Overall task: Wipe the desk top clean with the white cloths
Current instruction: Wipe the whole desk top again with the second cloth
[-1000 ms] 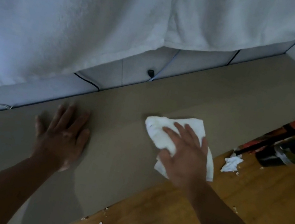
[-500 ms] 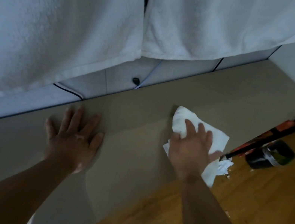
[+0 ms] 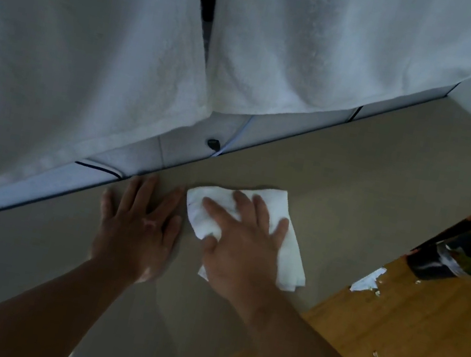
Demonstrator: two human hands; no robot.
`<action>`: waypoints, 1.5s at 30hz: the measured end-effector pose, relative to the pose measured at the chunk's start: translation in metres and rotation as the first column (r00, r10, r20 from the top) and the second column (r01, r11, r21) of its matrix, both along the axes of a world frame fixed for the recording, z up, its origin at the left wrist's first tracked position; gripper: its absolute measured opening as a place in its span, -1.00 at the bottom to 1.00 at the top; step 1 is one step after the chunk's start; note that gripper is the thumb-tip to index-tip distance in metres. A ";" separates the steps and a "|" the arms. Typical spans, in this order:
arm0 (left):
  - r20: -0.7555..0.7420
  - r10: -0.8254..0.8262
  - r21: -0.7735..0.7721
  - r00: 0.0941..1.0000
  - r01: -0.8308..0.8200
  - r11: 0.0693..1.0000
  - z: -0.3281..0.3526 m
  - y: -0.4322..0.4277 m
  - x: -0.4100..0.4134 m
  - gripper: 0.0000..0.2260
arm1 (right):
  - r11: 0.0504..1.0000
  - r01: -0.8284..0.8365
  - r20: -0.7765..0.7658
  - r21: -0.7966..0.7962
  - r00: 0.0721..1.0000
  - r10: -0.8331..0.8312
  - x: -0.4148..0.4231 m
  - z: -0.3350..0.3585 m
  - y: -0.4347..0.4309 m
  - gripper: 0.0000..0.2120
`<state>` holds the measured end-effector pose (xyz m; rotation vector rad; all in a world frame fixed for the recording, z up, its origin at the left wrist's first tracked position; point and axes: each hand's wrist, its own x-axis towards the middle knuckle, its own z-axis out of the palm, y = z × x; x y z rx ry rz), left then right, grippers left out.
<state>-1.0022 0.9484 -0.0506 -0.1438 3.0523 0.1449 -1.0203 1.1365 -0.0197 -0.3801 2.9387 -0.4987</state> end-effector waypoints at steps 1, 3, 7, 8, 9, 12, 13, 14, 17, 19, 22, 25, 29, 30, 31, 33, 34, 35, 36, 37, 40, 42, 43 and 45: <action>-0.017 -0.017 -0.007 1.000 0.017 1.000 -0.002 0.001 -0.003 -0.46 | 1.000 0.008 -0.004 0.000 1.000 -0.008 -0.010 0.001 0.002 -0.37; -0.042 -0.048 -0.019 0.998 0.048 0.999 -0.005 0.002 -0.011 -0.48 | 0.999 0.042 -0.012 0.003 0.999 -0.042 -0.032 0.001 0.008 -0.43; -0.080 -0.054 -0.018 0.995 0.053 0.998 -0.006 0.005 -0.023 -0.49 | 0.986 0.169 -0.017 -0.013 0.985 -0.169 -0.084 0.000 0.033 -0.48; -0.081 -0.053 -0.019 0.995 0.052 0.998 -0.007 0.006 -0.025 -0.49 | 0.979 0.202 -0.012 -0.013 0.979 -0.203 -0.097 0.001 0.041 -0.48; -0.078 -0.054 -0.019 0.995 0.053 0.998 -0.006 0.006 -0.027 -0.49 | 0.972 0.233 -0.006 -0.008 0.972 -0.233 -0.111 0.003 0.048 -0.48; -0.066 -0.057 -0.018 0.996 0.056 0.998 -0.006 0.006 -0.029 -0.46 | 0.935 0.354 0.028 -0.009 0.935 -0.354 -0.150 0.008 0.065 -0.46; -0.058 -0.057 -0.015 0.997 0.056 0.998 -0.006 0.006 -0.029 -0.45 | 0.916 0.401 0.036 -0.017 0.916 -0.400 -0.160 0.009 0.067 -0.45; -0.059 -0.055 -0.004 0.997 0.054 0.999 -0.006 0.006 -0.029 -0.44 | 0.896 0.443 0.037 -0.020 0.896 -0.442 -0.167 0.009 0.066 -0.45; -0.053 -0.054 0.028 0.997 0.056 0.998 -0.005 0.007 -0.032 -0.42 | 0.857 0.515 0.012 0.024 0.857 -0.515 -0.171 0.005 0.052 -0.46; -0.053 -0.062 0.029 0.997 0.064 0.998 -0.004 0.008 -0.033 -0.42 | 0.840 0.542 -0.003 0.038 0.840 -0.542 -0.163 0.004 0.039 -0.52; -0.065 -0.068 0.017 0.996 0.069 0.997 -0.005 0.008 -0.035 -0.43 | 0.863 0.502 -0.005 0.059 0.865 -0.502 -0.136 0.007 0.014 -0.50; -0.083 -0.070 0.009 0.994 0.071 0.997 -0.006 0.007 -0.036 -0.47 | 0.957 0.286 -0.031 0.056 0.958 -0.284 -0.083 0.003 -0.010 -0.46; -0.091 -0.091 -0.029 0.992 0.089 0.996 -0.008 0.005 -0.036 -0.48 | 0.998 0.034 -0.035 0.049 0.999 -0.032 -0.044 -0.001 0.000 -0.43; -0.094 -0.092 -0.035 0.991 0.089 0.995 -0.008 0.005 -0.036 -0.48 | 0.999 0.019 -0.010 0.045 1.000 -0.019 -0.051 0.001 0.011 -0.43; -0.097 -0.091 -0.039 0.991 0.088 0.995 -0.008 0.005 -0.037 -0.48 | 0.999 0.027 -0.002 0.046 1.000 -0.027 -0.063 0.002 0.022 -0.45; -0.099 -0.087 -0.044 0.991 0.083 0.996 -0.009 0.006 -0.036 -0.48 | 0.993 0.110 -0.015 0.042 0.994 -0.109 -0.094 0.004 0.047 -0.46; -0.097 -0.085 -0.045 0.992 0.081 0.996 -0.009 0.006 -0.037 -0.47 | 0.985 0.167 -0.012 0.029 0.986 -0.167 -0.112 0.005 0.060 -0.47; -0.094 -0.083 -0.043 0.992 0.080 0.996 -0.009 0.006 -0.037 -0.46 | 0.974 0.225 -0.008 0.017 0.974 -0.224 -0.129 0.004 0.072 -0.49; -0.089 -0.082 -0.041 0.993 0.079 0.996 -0.009 0.006 -0.037 -0.45 | 0.960 0.278 -0.004 0.007 0.960 -0.278 -0.144 0.003 0.083 -0.50; -0.083 -0.079 -0.039 0.993 0.076 0.996 -0.009 0.006 -0.038 -0.45 | 0.944 0.330 0.001 0.002 0.944 -0.330 -0.156 0.001 0.091 -0.50; -0.079 -0.070 -0.025 0.994 0.068 0.997 -0.008 0.007 -0.038 -0.44 | 0.903 0.429 -0.013 0.019 0.903 -0.429 -0.173 -0.001 0.098 -0.48; -0.079 -0.068 -0.013 0.995 0.067 0.998 -0.006 0.007 -0.038 -0.44 | 0.902 0.432 -0.019 0.032 0.902 -0.431 -0.171 0.000 0.092 -0.46; -0.082 -0.068 -0.011 0.994 0.067 0.998 -0.006 0.008 -0.038 -0.44 | 0.899 0.437 -0.014 0.027 0.900 -0.436 -0.167 0.001 0.088 -0.47; -0.076 -0.064 -0.005 0.995 0.064 0.998 -0.006 0.008 -0.038 -0.43 | 0.892 0.452 -0.001 0.019 0.892 -0.452 -0.152 0.003 0.076 -0.48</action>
